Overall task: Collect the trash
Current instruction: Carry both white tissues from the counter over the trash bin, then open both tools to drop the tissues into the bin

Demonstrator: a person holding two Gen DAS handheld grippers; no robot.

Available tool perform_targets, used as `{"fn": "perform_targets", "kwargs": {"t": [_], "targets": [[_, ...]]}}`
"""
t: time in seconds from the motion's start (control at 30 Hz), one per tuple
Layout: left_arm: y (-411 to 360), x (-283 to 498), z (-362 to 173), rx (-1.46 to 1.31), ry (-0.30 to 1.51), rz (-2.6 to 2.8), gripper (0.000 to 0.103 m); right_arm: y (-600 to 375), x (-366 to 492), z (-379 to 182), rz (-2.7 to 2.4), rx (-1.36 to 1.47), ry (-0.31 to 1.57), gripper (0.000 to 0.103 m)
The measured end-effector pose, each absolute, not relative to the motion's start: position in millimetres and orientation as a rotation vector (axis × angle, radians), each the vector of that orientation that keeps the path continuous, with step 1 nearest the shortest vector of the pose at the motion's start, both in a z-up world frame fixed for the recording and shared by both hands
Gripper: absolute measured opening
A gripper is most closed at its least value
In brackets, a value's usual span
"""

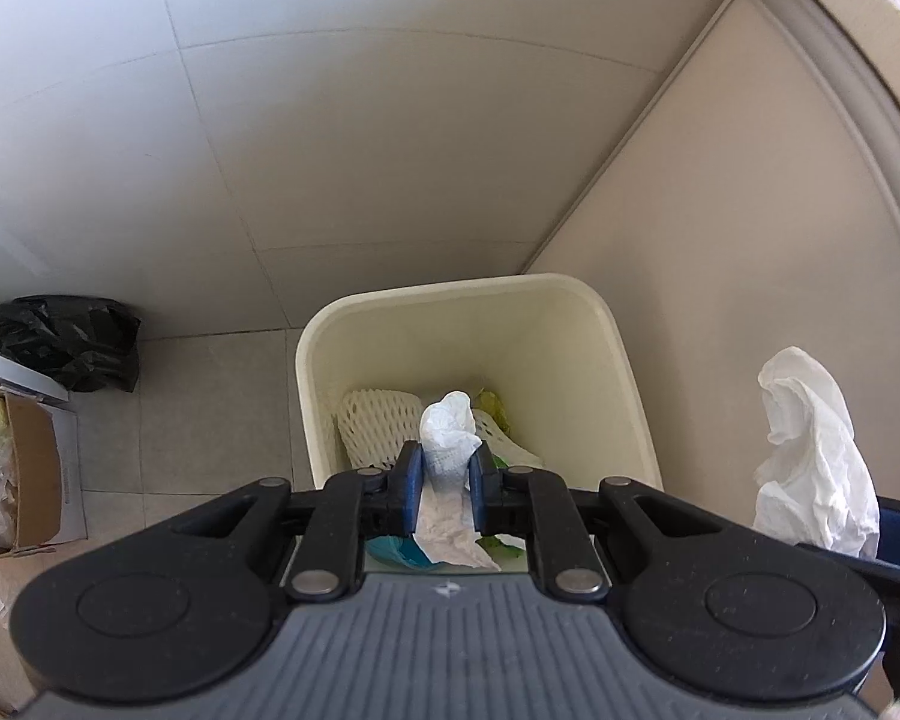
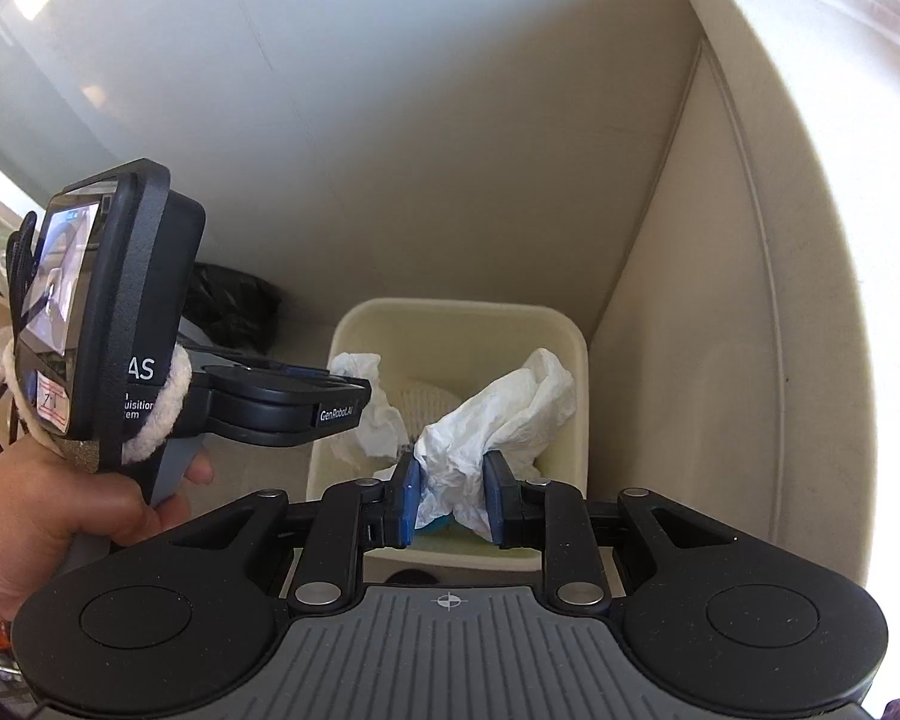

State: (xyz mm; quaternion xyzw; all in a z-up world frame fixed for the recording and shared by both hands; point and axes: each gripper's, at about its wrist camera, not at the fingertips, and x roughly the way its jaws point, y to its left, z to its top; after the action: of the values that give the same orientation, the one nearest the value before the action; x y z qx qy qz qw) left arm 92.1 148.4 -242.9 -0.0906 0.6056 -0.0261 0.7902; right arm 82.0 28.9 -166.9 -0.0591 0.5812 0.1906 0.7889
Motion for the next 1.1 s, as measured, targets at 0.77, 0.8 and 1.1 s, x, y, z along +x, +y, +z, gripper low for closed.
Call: {"fn": "perform_targets", "kwargs": {"t": [0.77, 0.8, 1.1], "targets": [[140.4, 108.6, -258.0, -0.152, 1.357, -0.050, 0.060, 29.0, 119.1, -184.0, 0.380, -0.053, 1.357, 0.053], [140.4, 107.9, -257.0, -0.152, 1.357, -0.049, 0.062, 27.6, 119.1, -183.2, 0.380, -0.048, 1.355, 0.053], [139.6, 102.5, -236.6, -0.139, 1.343, -0.063, 0.073, 14.6, 109.6, -155.6, 0.418, -0.016, 1.308, 0.055]]}}
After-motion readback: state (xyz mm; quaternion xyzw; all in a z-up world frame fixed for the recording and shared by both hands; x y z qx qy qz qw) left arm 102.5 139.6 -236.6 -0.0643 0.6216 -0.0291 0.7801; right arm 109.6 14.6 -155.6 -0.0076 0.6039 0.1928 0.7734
